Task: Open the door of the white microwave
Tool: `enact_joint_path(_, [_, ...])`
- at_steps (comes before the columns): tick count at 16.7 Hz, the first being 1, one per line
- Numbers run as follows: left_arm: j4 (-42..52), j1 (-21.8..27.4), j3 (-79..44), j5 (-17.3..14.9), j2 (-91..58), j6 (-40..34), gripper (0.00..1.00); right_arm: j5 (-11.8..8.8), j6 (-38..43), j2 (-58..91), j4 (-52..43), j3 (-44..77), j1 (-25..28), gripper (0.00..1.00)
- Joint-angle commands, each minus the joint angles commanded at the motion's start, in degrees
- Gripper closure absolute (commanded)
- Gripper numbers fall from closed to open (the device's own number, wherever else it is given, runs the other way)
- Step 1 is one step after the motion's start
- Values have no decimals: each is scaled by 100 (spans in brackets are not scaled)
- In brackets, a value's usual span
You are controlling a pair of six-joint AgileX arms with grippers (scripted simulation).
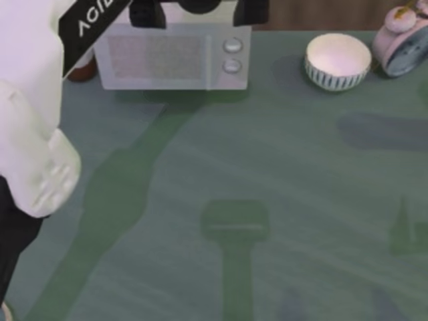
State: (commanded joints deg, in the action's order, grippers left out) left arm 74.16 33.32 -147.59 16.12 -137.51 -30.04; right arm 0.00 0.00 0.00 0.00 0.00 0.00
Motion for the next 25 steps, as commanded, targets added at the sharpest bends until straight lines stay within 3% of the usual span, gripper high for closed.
enact_joint_path(7, [-1069,-201,549,-98,-455,203,0,0,0,0,0,0,0,0])
enact_joint_path(12, [-1168,-221,600,-107,-499,221,0,0,0,0,0,0,0,0])
enact_joint_path(25, [-1168,-221,600,-107,-499,221,98,0,0,0,0,0,0,0])
